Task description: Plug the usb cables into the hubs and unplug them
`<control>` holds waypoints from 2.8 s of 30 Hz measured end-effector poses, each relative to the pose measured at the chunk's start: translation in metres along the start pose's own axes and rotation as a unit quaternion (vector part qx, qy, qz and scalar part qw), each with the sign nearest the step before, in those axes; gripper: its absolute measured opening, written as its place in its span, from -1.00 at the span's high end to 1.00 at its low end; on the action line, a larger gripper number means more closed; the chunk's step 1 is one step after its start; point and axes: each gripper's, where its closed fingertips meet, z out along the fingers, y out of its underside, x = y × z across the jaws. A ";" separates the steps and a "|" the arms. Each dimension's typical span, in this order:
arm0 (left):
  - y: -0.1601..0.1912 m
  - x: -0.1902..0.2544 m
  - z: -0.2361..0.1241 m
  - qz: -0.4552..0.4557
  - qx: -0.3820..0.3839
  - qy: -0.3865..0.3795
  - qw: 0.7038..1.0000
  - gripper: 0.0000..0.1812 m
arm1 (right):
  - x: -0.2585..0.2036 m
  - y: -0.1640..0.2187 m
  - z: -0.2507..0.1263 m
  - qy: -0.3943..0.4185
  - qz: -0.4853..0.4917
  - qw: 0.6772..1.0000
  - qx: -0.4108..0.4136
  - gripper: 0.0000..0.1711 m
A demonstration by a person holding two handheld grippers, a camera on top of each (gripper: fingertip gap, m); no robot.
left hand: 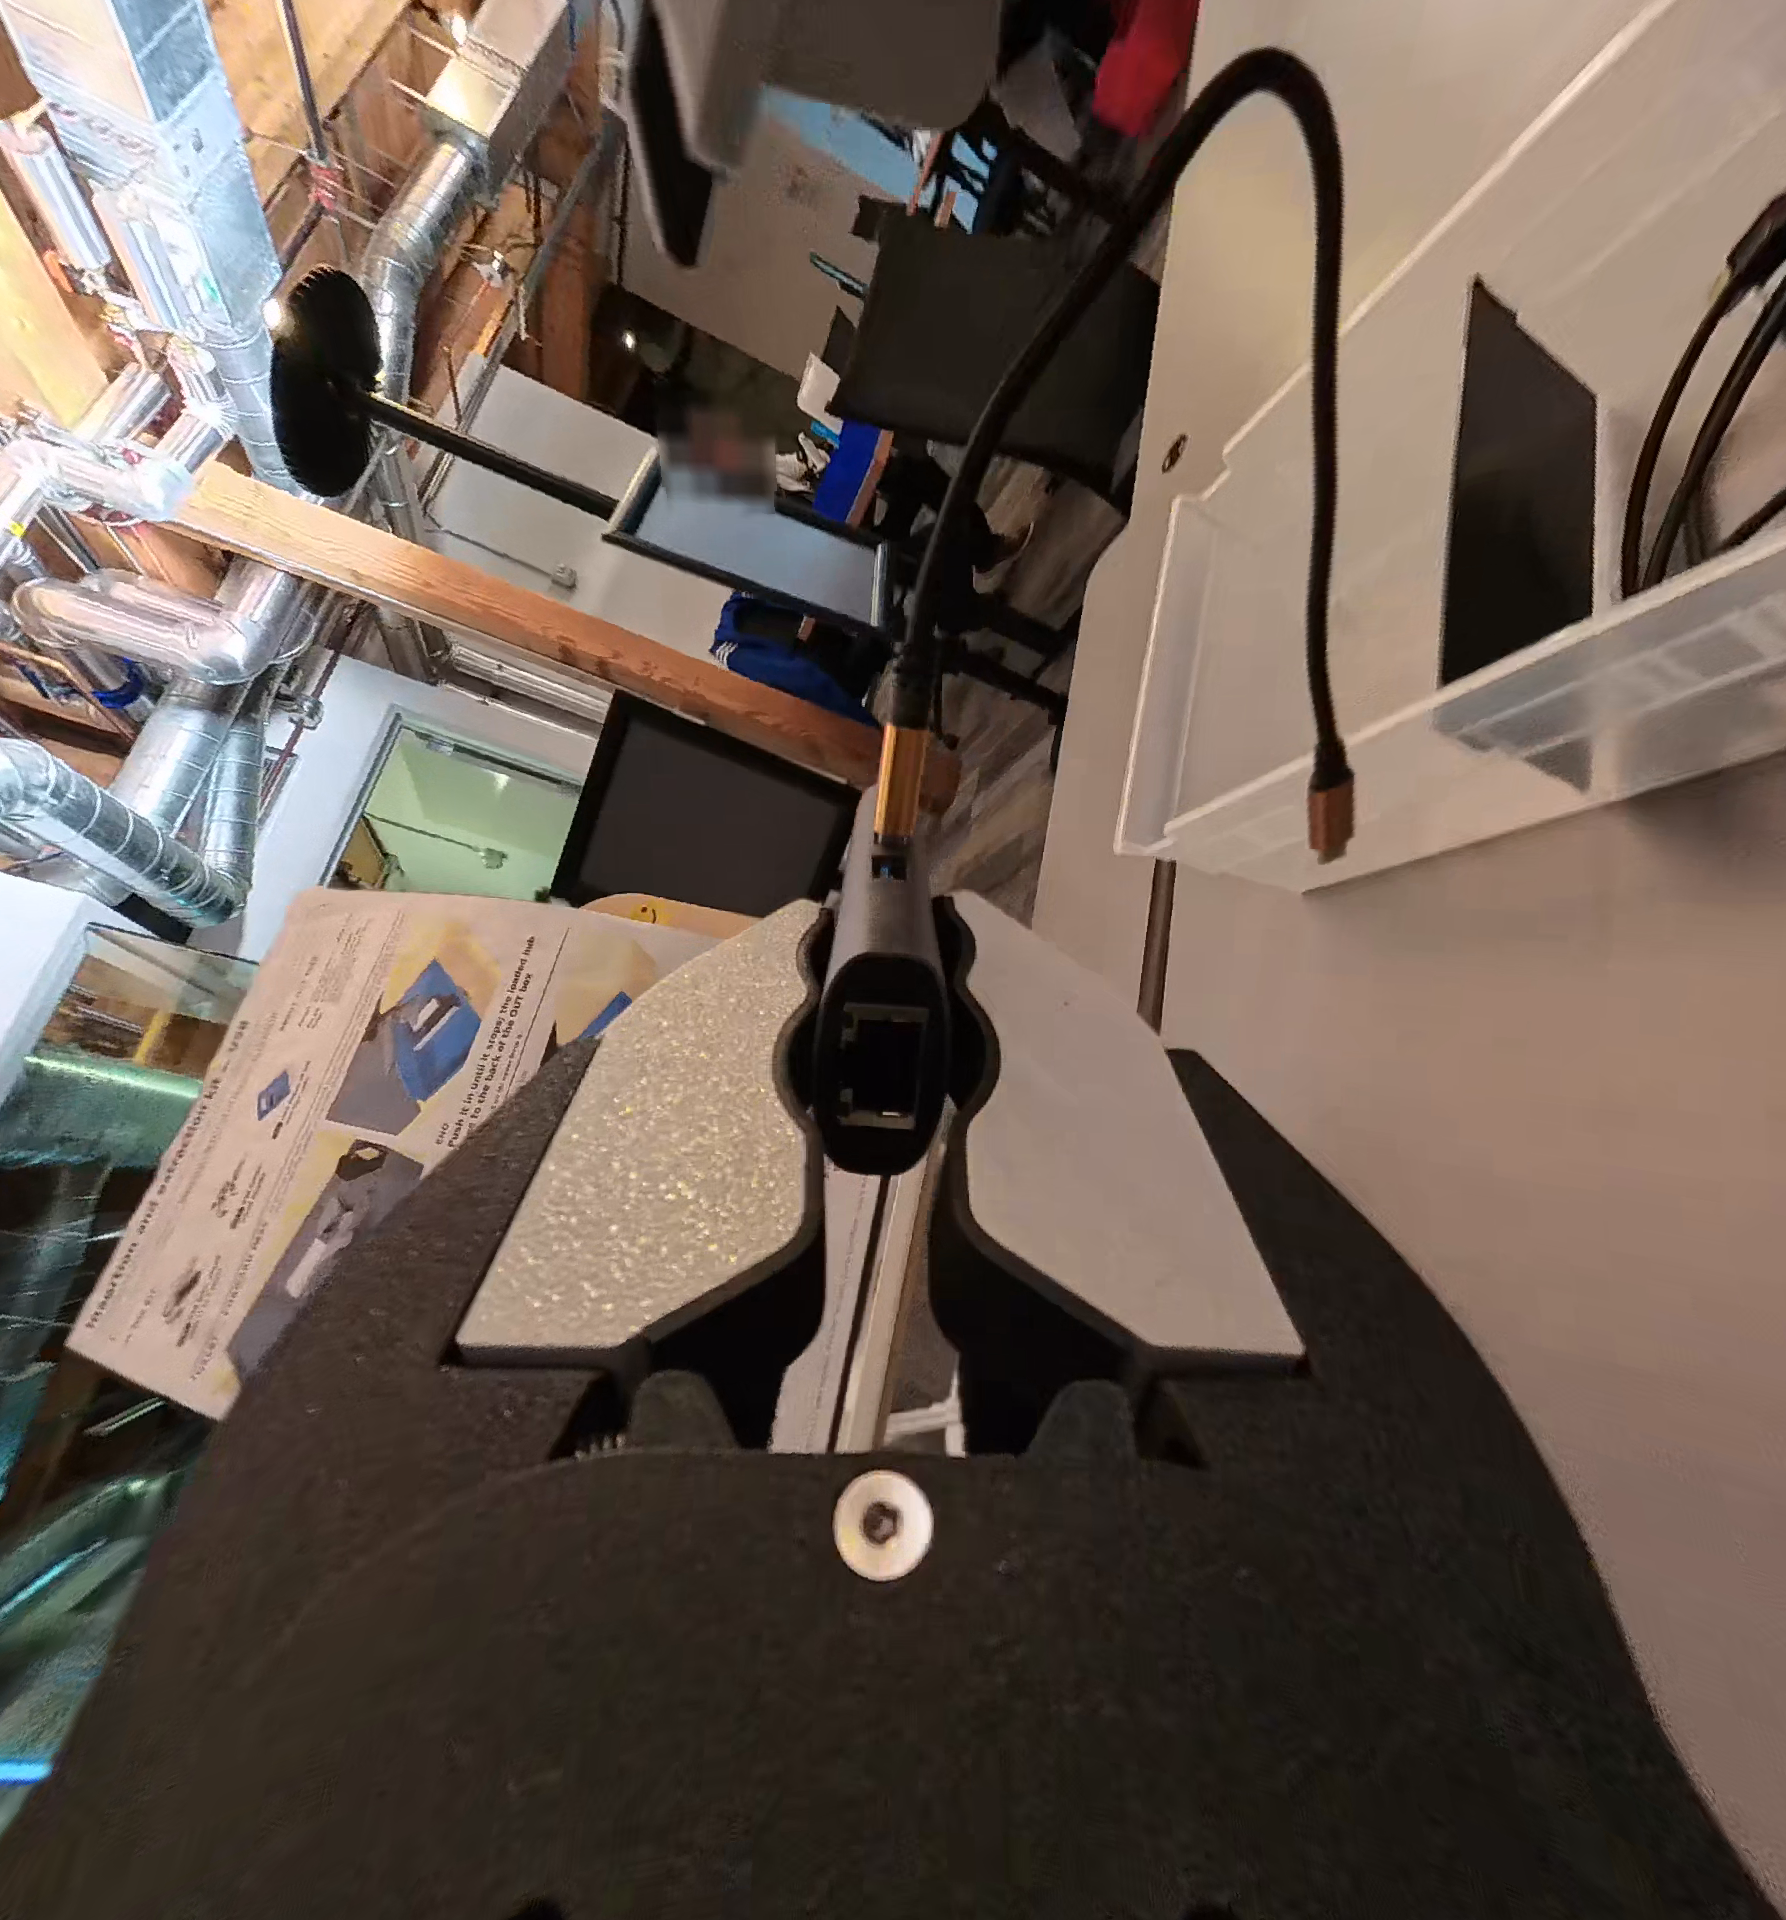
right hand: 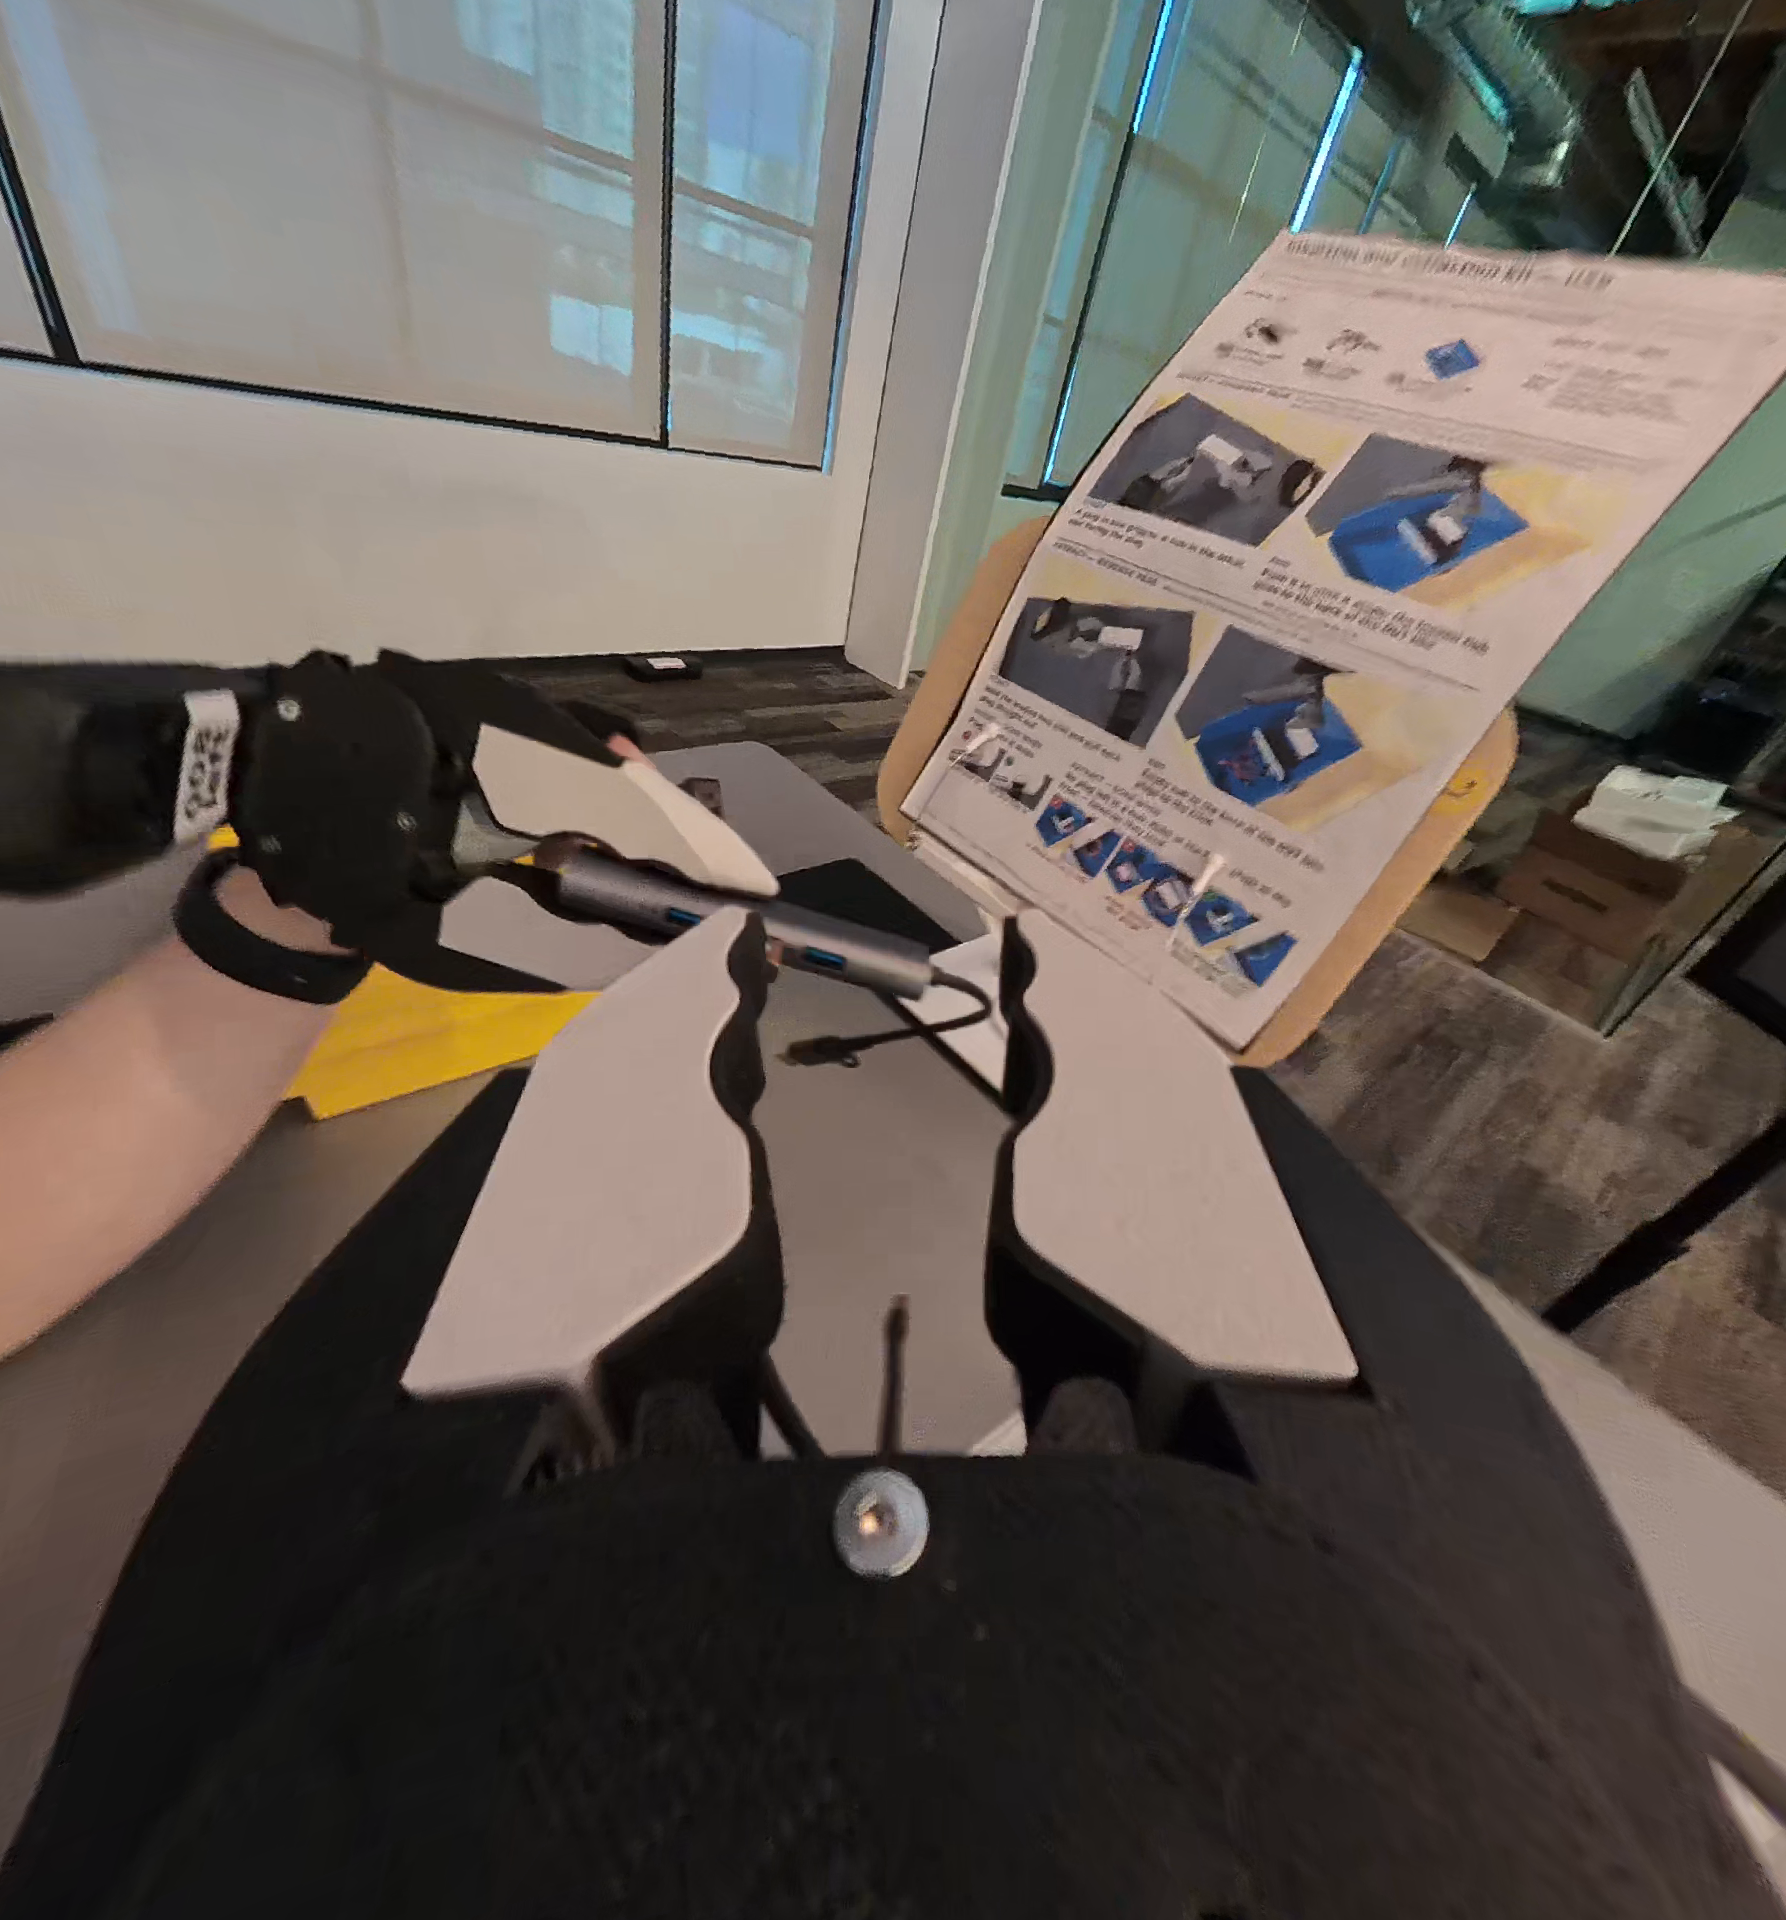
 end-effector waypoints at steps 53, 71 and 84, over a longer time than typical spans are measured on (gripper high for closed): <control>0.020 0.007 0.033 0.077 -0.098 -0.084 0.989 0.81 | -0.018 0.081 0.066 0.040 -0.015 0.984 -0.175 0.78; 0.025 0.024 0.045 0.105 -0.107 -0.066 0.987 0.81 | -0.012 0.103 0.064 0.023 -0.003 0.973 -0.232 0.81; 0.020 0.022 0.051 0.076 -0.107 -0.087 0.988 0.80 | -0.006 0.100 0.056 0.030 0.001 0.971 -0.238 0.80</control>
